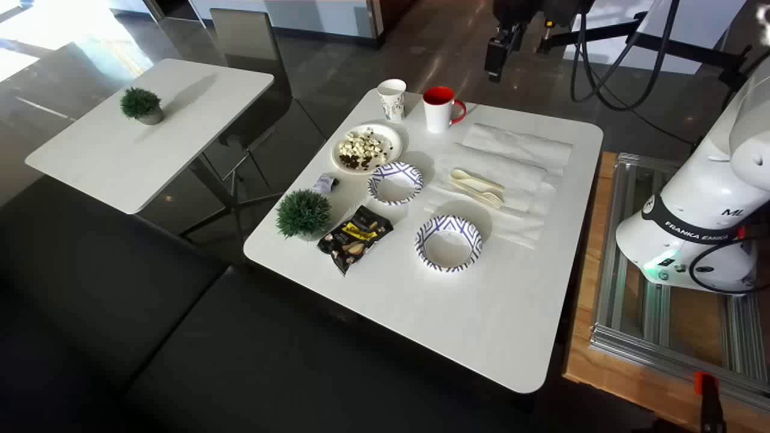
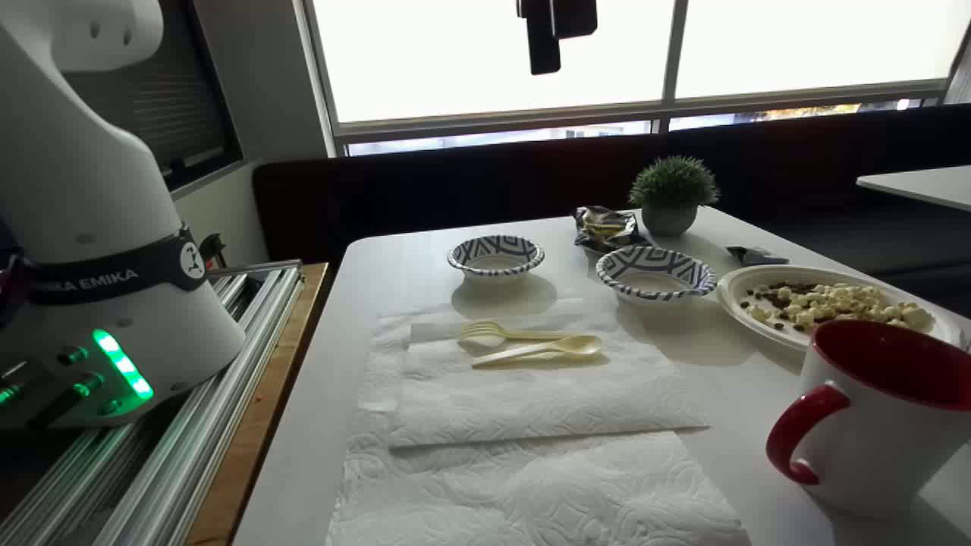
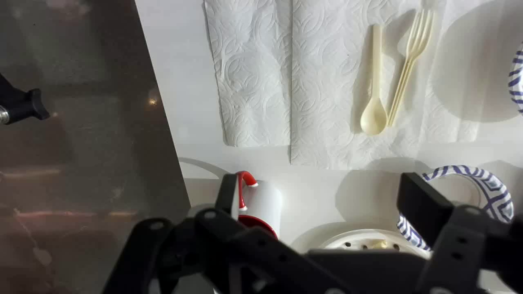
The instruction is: Pick up the spoon from the table and scoop some of the contents in the bowl and pour them in the other bowl
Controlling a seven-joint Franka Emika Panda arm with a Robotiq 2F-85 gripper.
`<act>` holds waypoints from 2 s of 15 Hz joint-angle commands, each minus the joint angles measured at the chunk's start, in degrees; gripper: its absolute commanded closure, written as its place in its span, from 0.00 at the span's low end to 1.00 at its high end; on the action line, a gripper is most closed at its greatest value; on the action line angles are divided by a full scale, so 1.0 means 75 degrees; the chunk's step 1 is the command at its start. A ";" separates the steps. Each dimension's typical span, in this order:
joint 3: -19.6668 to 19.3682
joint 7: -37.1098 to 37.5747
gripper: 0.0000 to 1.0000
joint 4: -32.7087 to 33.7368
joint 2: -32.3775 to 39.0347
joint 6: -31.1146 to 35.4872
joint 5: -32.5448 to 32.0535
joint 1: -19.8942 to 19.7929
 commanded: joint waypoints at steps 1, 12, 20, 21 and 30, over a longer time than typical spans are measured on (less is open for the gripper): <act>-0.0087 0.0037 0.00 0.0015 -0.0002 -0.0030 -0.0049 0.0092; 0.0288 0.0628 0.00 0.0162 0.1069 0.0654 0.0108 0.0516; 0.0661 0.2255 0.00 0.0086 0.3236 0.2910 -0.0416 0.0711; 0.0645 0.2748 0.00 -0.0022 0.3413 0.3446 -0.0650 0.0659; 0.0398 0.2687 0.00 -0.0496 0.3508 0.4625 -0.0871 0.0948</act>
